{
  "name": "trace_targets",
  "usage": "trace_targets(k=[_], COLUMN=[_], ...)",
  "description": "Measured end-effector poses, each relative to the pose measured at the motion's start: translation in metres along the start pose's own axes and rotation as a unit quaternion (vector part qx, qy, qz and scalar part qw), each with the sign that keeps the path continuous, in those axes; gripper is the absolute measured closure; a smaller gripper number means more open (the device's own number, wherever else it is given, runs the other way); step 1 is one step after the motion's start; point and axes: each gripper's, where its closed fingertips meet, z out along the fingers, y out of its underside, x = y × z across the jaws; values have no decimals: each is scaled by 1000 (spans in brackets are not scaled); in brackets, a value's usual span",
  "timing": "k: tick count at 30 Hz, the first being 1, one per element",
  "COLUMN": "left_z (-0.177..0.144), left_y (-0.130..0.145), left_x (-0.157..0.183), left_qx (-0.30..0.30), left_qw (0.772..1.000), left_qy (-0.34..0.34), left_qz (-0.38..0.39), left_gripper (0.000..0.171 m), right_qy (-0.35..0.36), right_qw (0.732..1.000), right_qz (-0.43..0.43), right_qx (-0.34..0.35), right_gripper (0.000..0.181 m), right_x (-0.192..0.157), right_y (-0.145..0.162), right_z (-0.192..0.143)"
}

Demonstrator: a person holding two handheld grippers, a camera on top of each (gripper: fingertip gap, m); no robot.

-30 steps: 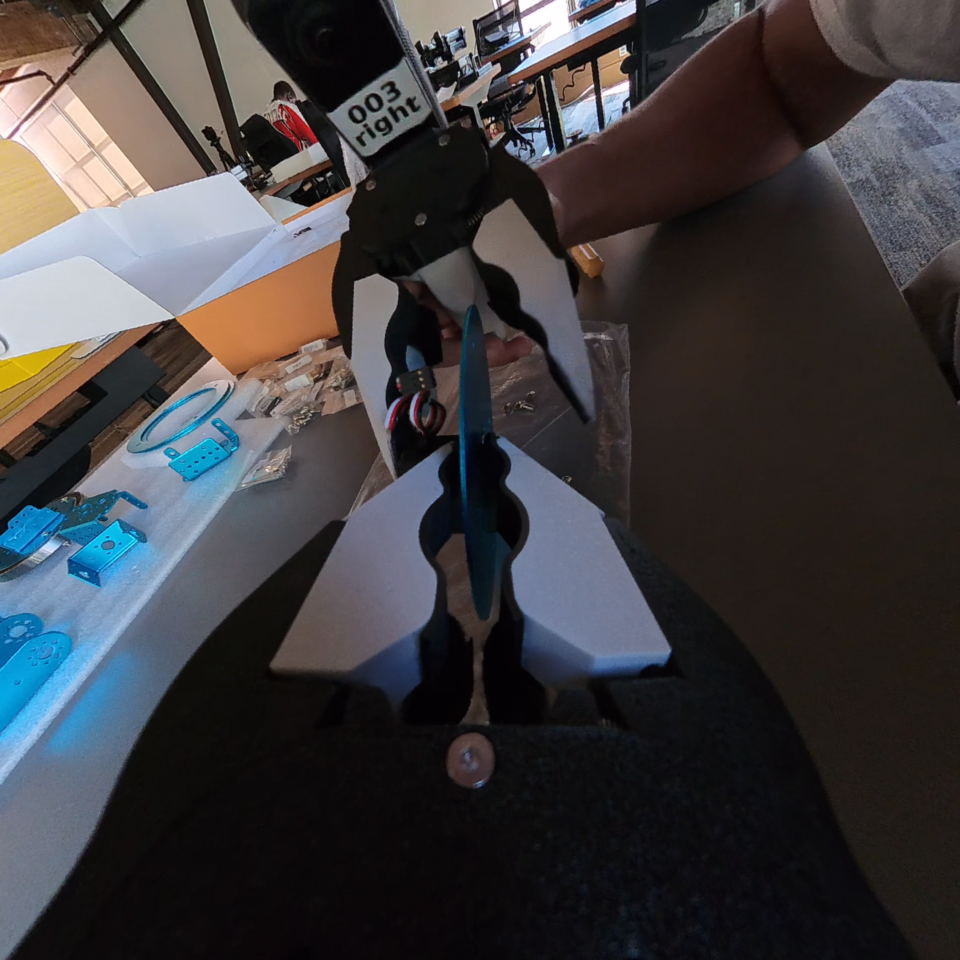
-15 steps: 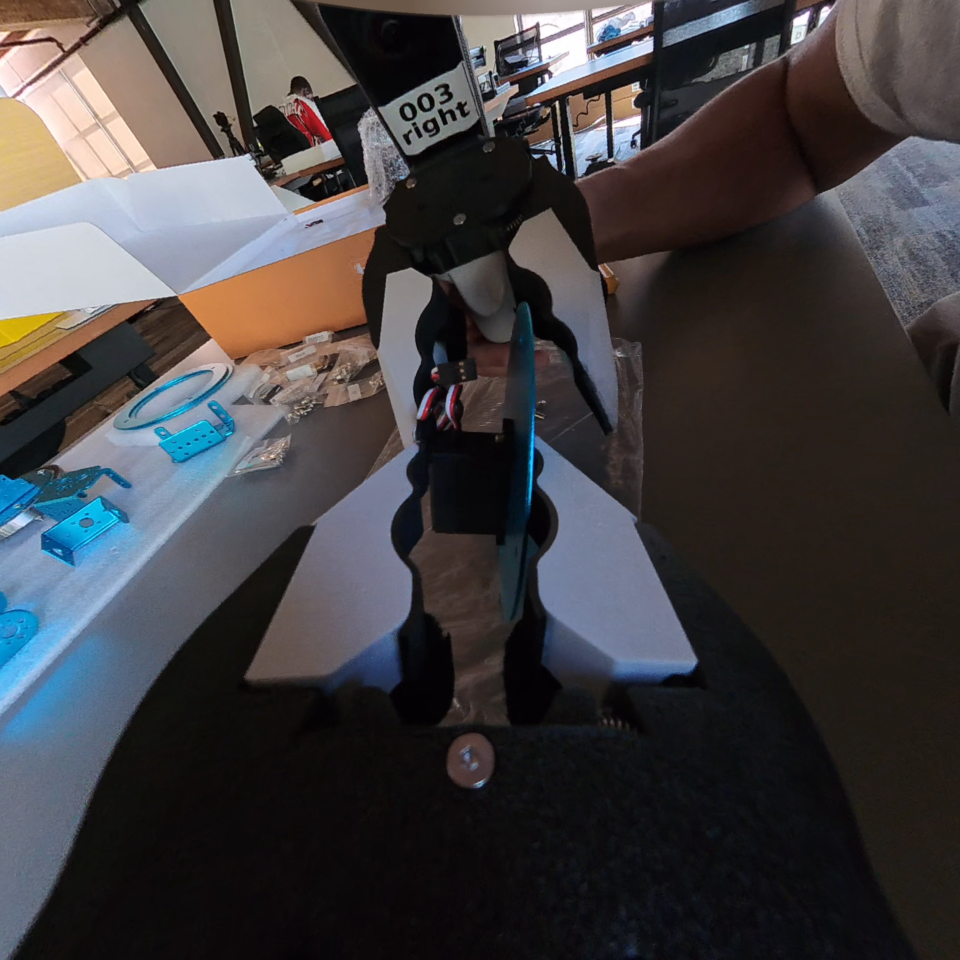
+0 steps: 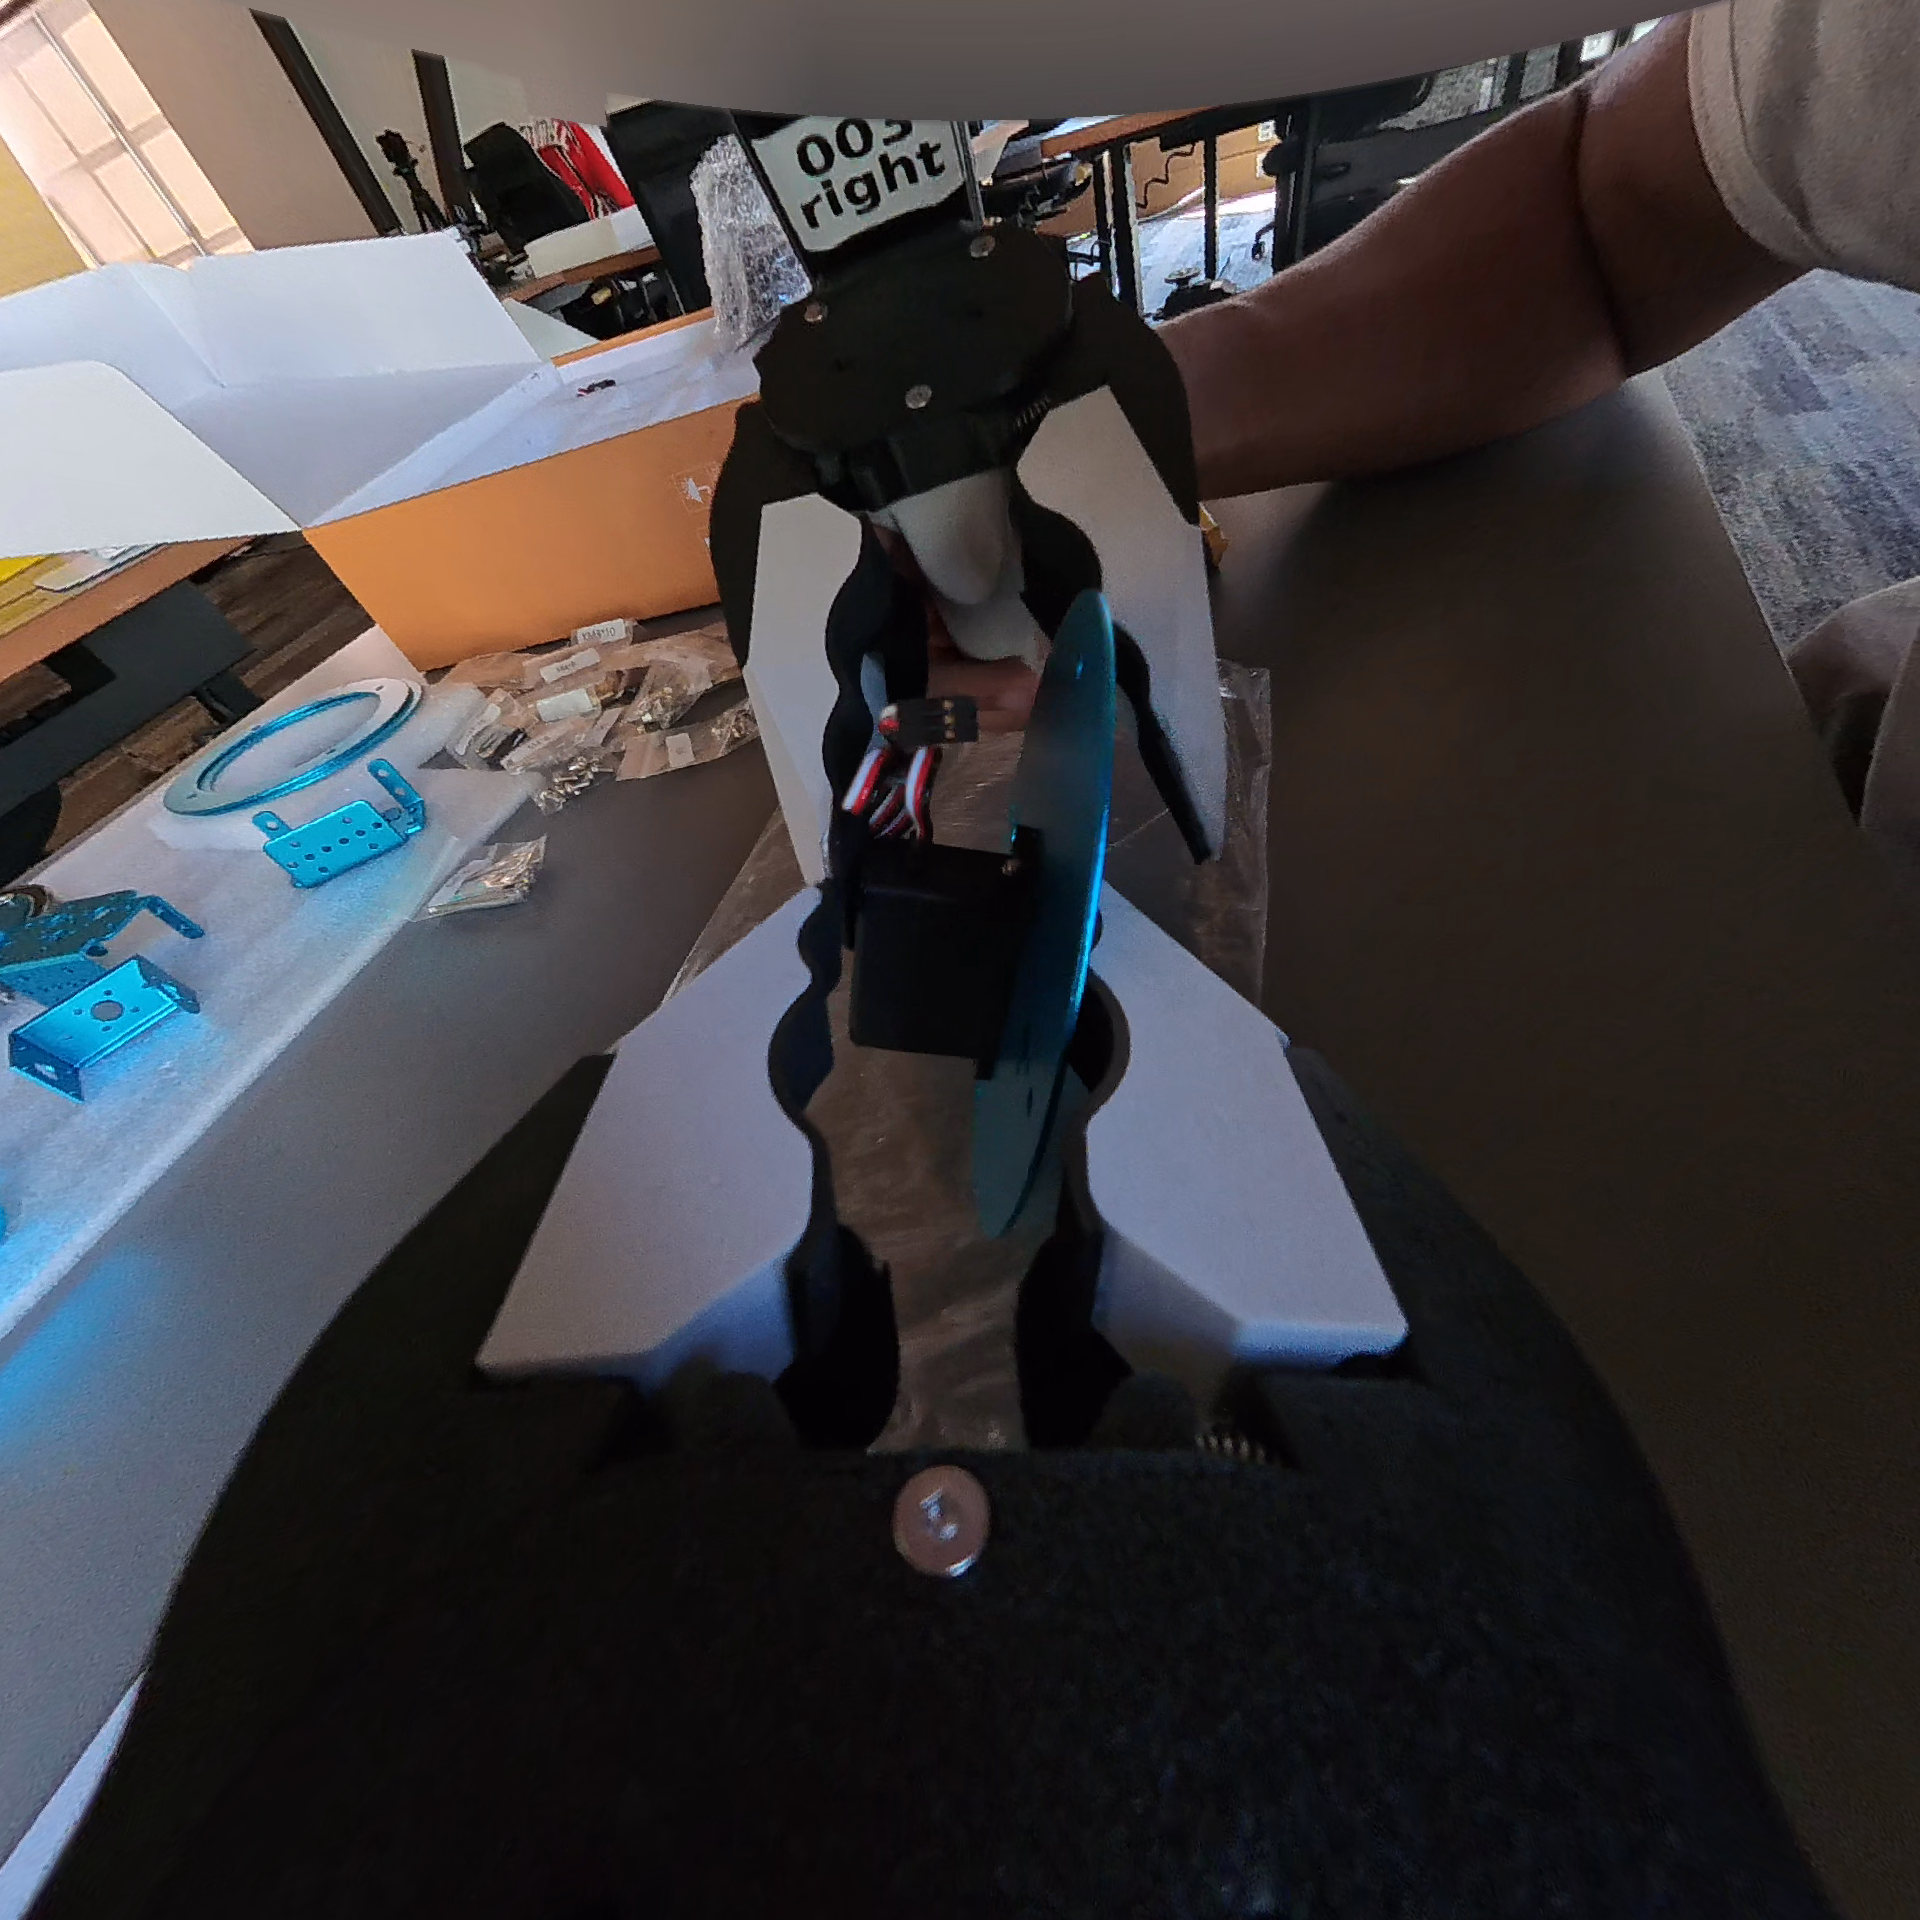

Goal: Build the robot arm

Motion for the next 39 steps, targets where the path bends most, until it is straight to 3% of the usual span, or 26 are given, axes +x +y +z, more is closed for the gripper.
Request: trace_targets(k=[9, 12, 16, 20, 26, 32, 39], left_z=[0, 0, 0, 0, 1, 2, 1], left_y=[0, 1, 1, 1, 1, 1, 1], left_x=[-1, -2, -3, -2, -2, -2, -2], left_qx=[-2, -2, -2, -2, -6, -4, -1], left_qw=[1000, 1000, 1000, 1000, 1000, 1000, 1000], left_qy=[-1, -2, -3, -3, -1, 2, 1], left_qz=[-19, -22, -25, -16, -13, -16, -19], left_gripper=[134, 134, 134, 134, 134, 134, 134], right_qy=[12, 6, 38, 57, 71, 132, 145], right_qw=[999, 999, 999, 997, 977, 964, 951], right_qz=[10, 31, 15, 24, 165, 126, 107], right_qx=[-35, -4, -23, -48, -112, -195, -250], right_gripper=[113, 113, 110, 125, 146, 165, 167], right_x=[6, 8, 15, 7, -10, -8, -8], right_y=[11, 3, -1, -1, 53, 81, 100], right_z=[-3, -11, -31, -63, -78, -81, -78])
